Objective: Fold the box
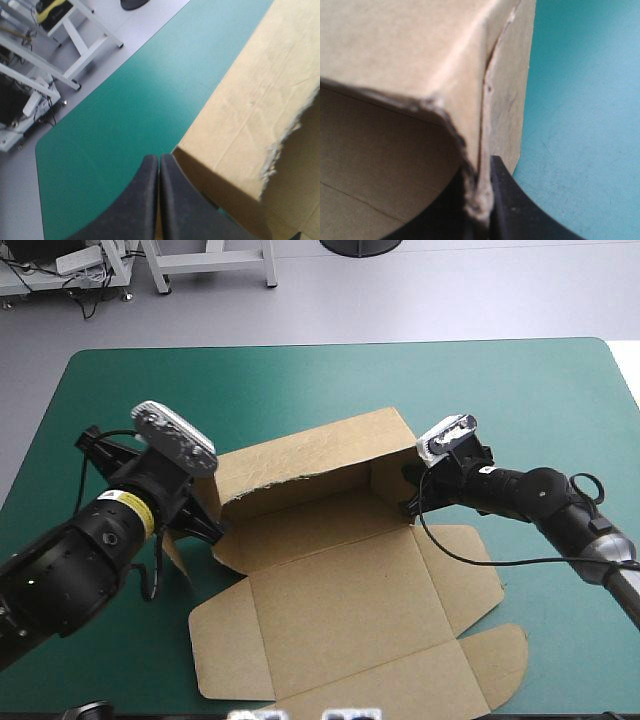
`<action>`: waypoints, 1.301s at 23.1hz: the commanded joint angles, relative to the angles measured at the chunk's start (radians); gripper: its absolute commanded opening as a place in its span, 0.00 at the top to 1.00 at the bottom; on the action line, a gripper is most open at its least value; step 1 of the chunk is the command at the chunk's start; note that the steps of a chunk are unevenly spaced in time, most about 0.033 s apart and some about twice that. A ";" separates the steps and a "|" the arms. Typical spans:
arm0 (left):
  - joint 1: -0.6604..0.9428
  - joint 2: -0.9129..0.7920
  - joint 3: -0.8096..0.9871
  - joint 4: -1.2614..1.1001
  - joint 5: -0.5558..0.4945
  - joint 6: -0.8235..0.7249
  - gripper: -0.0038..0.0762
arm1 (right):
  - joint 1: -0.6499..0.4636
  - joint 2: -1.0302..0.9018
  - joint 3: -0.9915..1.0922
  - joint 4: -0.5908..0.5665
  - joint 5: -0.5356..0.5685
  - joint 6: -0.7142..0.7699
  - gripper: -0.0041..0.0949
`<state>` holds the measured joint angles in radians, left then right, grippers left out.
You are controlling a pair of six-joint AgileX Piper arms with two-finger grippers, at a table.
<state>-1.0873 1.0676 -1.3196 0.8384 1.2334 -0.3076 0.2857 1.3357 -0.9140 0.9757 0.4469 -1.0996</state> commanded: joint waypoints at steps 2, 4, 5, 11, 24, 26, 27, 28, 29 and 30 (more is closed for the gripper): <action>0.121 -0.052 -0.031 -0.002 -0.012 -0.003 0.95 | -0.002 -0.072 -0.127 -0.294 0.142 0.305 0.98; 0.171 -0.062 -0.031 -0.002 -0.004 -0.003 0.95 | -0.002 -0.072 -0.181 -0.411 0.229 0.414 0.98; 0.196 -0.063 -0.031 -0.002 0.004 -0.005 0.95 | -0.002 -0.072 -0.202 -0.467 0.262 0.454 0.98; 0.336 -0.067 -0.031 -0.016 0.021 -0.011 0.95 | -0.002 -0.072 -0.322 -0.733 0.431 0.660 0.98; 0.589 -0.043 -0.003 -0.103 -0.074 0.020 0.95 | -0.053 0.124 -0.396 -0.844 0.595 0.748 0.98; 0.604 -0.019 0.012 -0.110 -0.110 0.020 0.95 | -0.053 0.207 -0.459 -0.830 0.609 0.734 0.98; 0.610 -0.001 0.012 -0.124 -0.108 0.020 0.95 | -0.053 0.265 -0.511 -0.819 0.620 0.731 0.98; 0.617 0.012 0.012 -0.131 -0.110 0.020 0.95 | -0.053 0.293 -0.542 -0.816 0.622 0.731 0.98; 0.630 0.030 0.012 -0.135 -0.110 0.020 0.95 | -0.053 0.345 -0.600 -0.815 0.624 0.731 0.98; 0.636 0.038 0.012 -0.137 -0.110 0.020 0.95 | -0.053 0.366 -0.632 -0.815 0.627 0.731 0.98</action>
<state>-0.4659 1.0983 -1.2830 0.6745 1.1694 -0.2852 0.2299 1.6265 -1.4803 0.1513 1.0725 -0.3356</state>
